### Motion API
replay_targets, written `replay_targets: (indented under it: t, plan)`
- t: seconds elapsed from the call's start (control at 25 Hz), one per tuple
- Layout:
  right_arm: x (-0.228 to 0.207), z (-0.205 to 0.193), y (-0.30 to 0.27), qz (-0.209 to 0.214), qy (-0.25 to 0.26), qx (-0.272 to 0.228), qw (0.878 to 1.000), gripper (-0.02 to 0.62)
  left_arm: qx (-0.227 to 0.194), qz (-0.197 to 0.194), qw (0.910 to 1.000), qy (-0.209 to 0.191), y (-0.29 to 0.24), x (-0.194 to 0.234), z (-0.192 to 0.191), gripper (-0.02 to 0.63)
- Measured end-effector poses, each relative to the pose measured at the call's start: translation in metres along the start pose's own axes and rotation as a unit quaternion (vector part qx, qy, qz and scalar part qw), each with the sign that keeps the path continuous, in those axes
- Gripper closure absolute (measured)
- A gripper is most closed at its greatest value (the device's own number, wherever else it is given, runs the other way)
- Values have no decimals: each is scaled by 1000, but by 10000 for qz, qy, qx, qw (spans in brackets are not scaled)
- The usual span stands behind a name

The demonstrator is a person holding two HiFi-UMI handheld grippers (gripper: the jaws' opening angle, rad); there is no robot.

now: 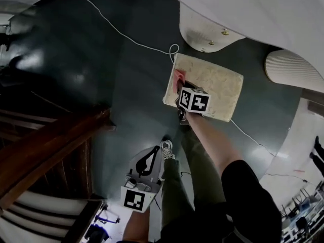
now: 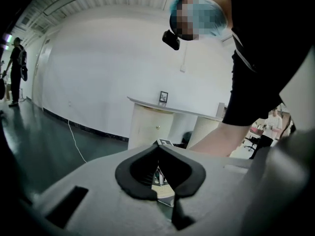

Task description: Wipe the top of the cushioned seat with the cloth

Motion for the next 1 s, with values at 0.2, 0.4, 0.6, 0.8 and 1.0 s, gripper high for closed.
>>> replay_targets:
  t: [0.2, 0.4, 0.6, 0.8, 1.0]
  plan:
    - [14, -10, -27, -210, 116, 250, 9994, 569, -4, 179, 9997, 141, 8, 5, -5, 589]
    - [-1, -10, -25, -361, 154, 298, 9988, 569, 59, 61, 9998, 158, 8, 7, -9, 589]
    - [-38, -4, 5, -531, 71, 109, 9985, 569, -29, -242, 9997, 61, -6, 0, -5, 589]
    - [-99, -1, 49, -960, -168, -60, 9952, 569, -30, -684, 9976, -75, -26, -14, -1, 589]
    - [-166, 2, 98, -1400, -330, -203, 9894, 569, -8, -1036, 9944, -194, -46, -31, 3, 589]
Point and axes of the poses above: the fingertips, and each gripper's own axes: y backward along the fingers, x to its left, z out of its top, the point moved 6 cm from there along y, backward along the fingers, and after that the axes turned 7 degrees about -y, right-handed, at the moved point
